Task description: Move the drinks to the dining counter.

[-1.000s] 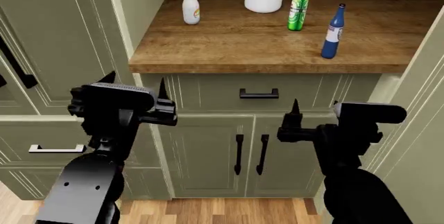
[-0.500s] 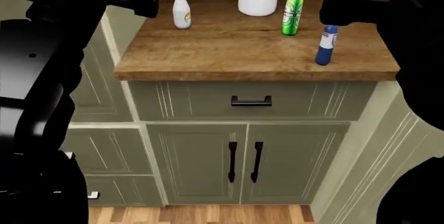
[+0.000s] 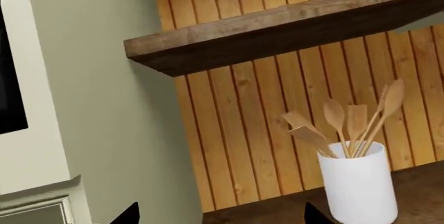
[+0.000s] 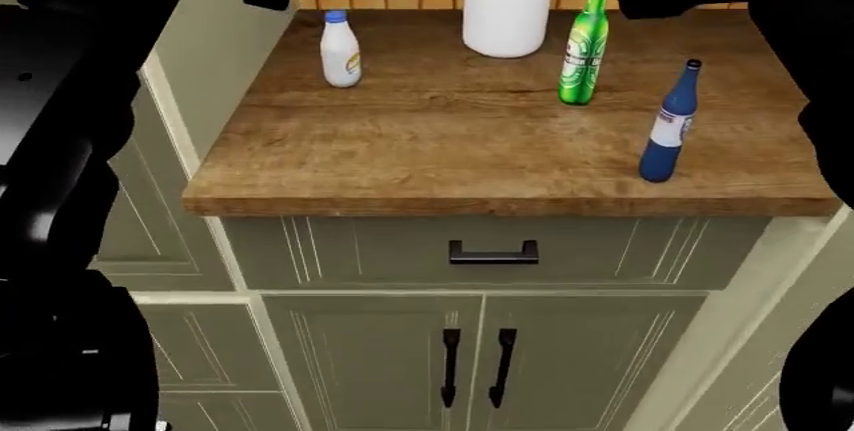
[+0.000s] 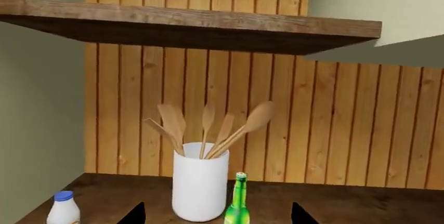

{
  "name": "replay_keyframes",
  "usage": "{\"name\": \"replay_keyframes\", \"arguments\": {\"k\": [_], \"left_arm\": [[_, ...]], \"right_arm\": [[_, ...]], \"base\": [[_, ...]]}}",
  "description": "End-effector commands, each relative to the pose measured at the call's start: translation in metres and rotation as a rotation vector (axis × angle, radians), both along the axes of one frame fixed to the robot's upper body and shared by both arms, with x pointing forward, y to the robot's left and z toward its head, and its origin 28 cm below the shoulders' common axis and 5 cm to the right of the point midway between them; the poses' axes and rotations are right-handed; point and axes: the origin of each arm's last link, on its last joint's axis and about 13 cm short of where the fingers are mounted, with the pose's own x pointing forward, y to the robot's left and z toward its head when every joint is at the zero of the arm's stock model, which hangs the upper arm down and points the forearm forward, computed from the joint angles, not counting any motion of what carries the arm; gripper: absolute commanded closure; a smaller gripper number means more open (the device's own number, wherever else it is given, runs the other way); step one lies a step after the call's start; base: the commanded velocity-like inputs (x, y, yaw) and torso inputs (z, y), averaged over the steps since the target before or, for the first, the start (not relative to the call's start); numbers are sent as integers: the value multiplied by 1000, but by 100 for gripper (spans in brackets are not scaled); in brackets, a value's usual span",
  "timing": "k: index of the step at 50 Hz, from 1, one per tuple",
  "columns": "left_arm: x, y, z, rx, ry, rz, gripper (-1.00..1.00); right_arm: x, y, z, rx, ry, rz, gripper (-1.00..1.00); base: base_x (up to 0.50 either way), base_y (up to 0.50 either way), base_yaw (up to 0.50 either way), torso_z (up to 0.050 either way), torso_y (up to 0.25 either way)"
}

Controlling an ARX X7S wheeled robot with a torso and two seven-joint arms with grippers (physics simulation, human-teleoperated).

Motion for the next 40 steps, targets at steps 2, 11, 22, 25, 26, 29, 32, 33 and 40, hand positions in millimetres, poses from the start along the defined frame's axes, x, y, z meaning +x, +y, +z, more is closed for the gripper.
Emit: {"name": "replay_keyframes", "arguments": {"k": [2,11,22,25,26,29,32,33,40], "left_arm": [[-1,1,0,2,5,4,-100],[-5,4,3,-5,-2,10,-100],[-6,4,2,-7,2,8,-100],[-6,5,2,-9,1,7,-100],[-6,5,2,-10,1,6,-100],[-6,5,1,-12,2,3,-100],[-6,5,1,-13,2,2,-100],[-6,5,0,-9,3,3,-100],[-7,8,-2,-19,26,-12,-100]], "right_arm": [[-4,-2,1,-3,-5,-4,-100],[-5,0,4,25,-5,11,-100],[-8,1,8,3,-34,15,-100],[-9,1,8,2,-35,17,-100],[-9,1,8,3,-34,19,-100],[-9,1,7,-2,-26,22,-100],[-8,1,5,-7,-18,19,-100],[-8,2,4,-7,-10,18,-100],[-15,0,0,9,25,-1,-100]], "base": [[500,0,0,0,0],[434,0,0,0,0],[194,-85,0,0,1],[474,-234,0,0,0],[469,-234,0,0,0],[474,-234,0,0,0],[473,-234,0,0,0],[441,-133,0,0,0],[126,-17,0,0,2]]}}
